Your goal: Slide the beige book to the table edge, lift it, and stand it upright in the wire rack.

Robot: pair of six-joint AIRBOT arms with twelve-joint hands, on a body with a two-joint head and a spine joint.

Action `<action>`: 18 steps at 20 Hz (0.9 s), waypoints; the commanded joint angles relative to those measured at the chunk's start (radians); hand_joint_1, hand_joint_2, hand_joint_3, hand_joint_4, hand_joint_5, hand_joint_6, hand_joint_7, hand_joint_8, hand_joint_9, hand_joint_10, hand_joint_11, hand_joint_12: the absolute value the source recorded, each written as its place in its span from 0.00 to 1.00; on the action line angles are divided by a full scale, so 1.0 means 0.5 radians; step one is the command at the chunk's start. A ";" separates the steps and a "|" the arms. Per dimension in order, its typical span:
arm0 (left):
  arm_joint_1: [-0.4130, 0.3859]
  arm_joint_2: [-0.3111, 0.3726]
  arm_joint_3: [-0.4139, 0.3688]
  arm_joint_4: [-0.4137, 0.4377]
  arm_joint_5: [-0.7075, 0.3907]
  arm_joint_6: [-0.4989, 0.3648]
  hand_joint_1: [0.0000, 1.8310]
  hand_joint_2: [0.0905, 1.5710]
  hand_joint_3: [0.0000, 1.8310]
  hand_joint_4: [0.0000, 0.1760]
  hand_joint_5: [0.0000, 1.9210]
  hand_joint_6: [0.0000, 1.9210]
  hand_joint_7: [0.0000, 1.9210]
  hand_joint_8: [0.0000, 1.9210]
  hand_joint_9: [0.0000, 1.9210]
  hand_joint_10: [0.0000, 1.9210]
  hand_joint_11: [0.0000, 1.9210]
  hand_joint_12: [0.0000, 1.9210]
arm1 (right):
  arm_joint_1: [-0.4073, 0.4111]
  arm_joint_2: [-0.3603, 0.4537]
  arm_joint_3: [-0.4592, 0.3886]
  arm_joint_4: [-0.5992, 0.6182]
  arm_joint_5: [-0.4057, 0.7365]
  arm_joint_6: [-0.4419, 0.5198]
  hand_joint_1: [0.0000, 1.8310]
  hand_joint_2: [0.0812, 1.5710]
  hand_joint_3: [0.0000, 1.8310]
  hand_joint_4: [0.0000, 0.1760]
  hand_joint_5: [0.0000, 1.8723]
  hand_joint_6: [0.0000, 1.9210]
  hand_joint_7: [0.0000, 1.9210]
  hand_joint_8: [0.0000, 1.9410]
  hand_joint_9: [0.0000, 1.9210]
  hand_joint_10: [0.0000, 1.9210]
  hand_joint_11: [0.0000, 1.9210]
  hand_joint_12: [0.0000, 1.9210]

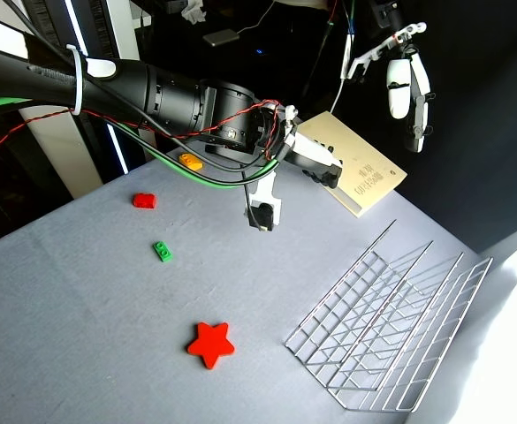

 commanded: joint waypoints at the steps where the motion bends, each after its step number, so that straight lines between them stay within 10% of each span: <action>1: -0.008 0.008 0.023 -0.065 -0.170 -0.010 0.10 0.70 0.00 0.00 0.16 0.00 0.17 0.00 0.17 0.00 0.00 0.44 | 0.005 -0.002 0.003 0.052 -0.115 -0.006 0.04 0.71 0.00 0.00 0.16 0.00 0.16 0.00 0.16 0.00 0.00 0.42; 18: -0.006 0.018 0.021 -0.065 -0.172 -0.010 0.09 0.71 0.00 0.00 0.17 0.00 0.17 0.00 0.18 0.00 0.00 0.47 | -0.004 -0.029 0.008 0.053 -0.067 0.025 0.05 0.70 0.00 0.00 0.17 0.00 0.17 0.00 0.17 0.00 0.00 0.45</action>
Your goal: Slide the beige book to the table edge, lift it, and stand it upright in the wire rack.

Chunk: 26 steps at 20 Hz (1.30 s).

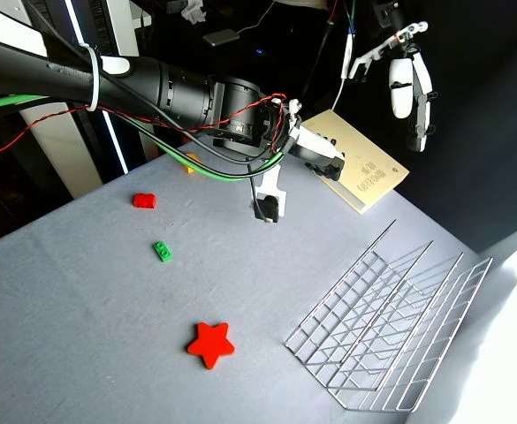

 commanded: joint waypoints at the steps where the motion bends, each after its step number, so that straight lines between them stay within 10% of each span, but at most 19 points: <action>1: -0.006 0.018 0.008 -0.065 -0.171 -0.013 0.09 0.71 0.00 0.00 0.17 0.00 0.17 0.00 0.18 0.00 0.00 0.47 | 0.003 0.016 -0.009 0.050 -0.080 0.002 0.05 0.70 0.00 0.00 0.17 0.00 0.17 0.00 0.17 0.00 0.00 0.45; 26: 0.058 -0.136 0.151 -0.127 -0.054 0.275 0.09 0.71 0.00 0.00 0.17 0.00 0.18 0.00 0.18 0.00 0.00 0.46 | 0.022 0.123 0.069 0.049 -0.164 -0.086 0.05 0.70 0.00 0.00 0.17 0.00 0.17 0.00 0.17 0.00 0.00 0.46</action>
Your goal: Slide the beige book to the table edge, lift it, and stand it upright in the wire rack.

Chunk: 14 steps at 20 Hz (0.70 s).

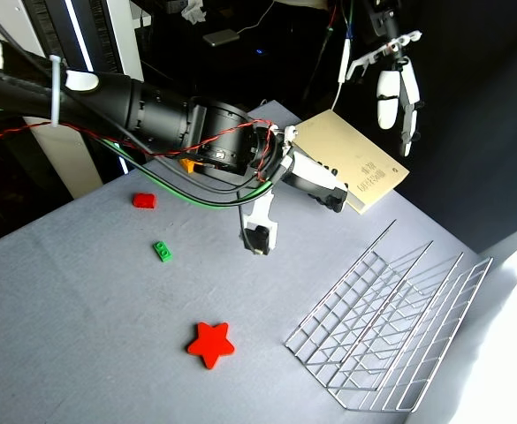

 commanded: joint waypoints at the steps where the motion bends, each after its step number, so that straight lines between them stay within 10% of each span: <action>1: 0.008 -0.007 0.024 -0.059 -0.169 -0.009 0.09 0.71 0.00 0.00 0.17 0.00 0.18 0.00 0.18 0.00 0.00 0.46 | 0.033 0.007 0.001 0.047 -0.104 -0.009 0.05 0.70 0.00 0.00 0.17 0.00 0.17 0.00 0.17 0.00 0.00 0.46; 14: 0.074 -0.115 0.020 -0.122 -0.220 -0.025 0.09 0.71 0.00 0.00 0.17 0.00 0.18 0.00 0.18 0.00 0.00 0.46 | 0.103 0.244 -0.161 0.073 -0.082 -0.056 0.05 0.70 0.00 0.00 0.17 0.00 0.17 0.00 0.17 0.00 0.00 0.46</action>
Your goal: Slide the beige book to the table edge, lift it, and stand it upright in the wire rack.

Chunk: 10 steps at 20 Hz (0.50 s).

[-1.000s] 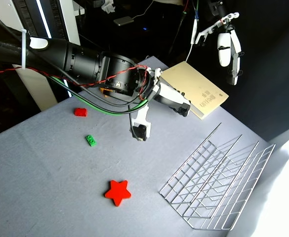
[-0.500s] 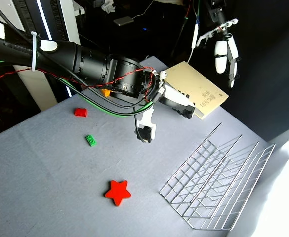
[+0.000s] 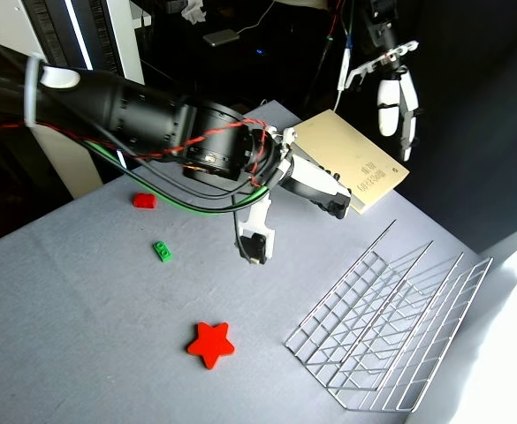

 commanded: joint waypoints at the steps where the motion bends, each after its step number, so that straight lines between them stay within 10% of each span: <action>1: 0.003 0.003 0.014 -0.074 -0.173 -0.013 0.09 0.71 0.00 0.00 0.17 0.00 0.18 0.00 0.18 0.00 0.00 0.46 | 0.033 0.020 -0.034 0.048 -0.096 -0.007 0.05 0.70 0.00 0.00 0.17 0.00 0.17 0.00 0.17 0.00 0.00 0.46; 10: 0.045 -0.074 0.046 -0.073 -0.163 -0.013 0.09 0.71 0.00 0.00 0.17 0.00 0.18 0.00 0.18 0.00 0.00 0.46 | 0.095 0.327 -0.305 0.027 0.056 -0.057 0.05 0.70 0.00 0.00 0.17 0.00 0.17 0.00 0.17 0.00 0.00 0.46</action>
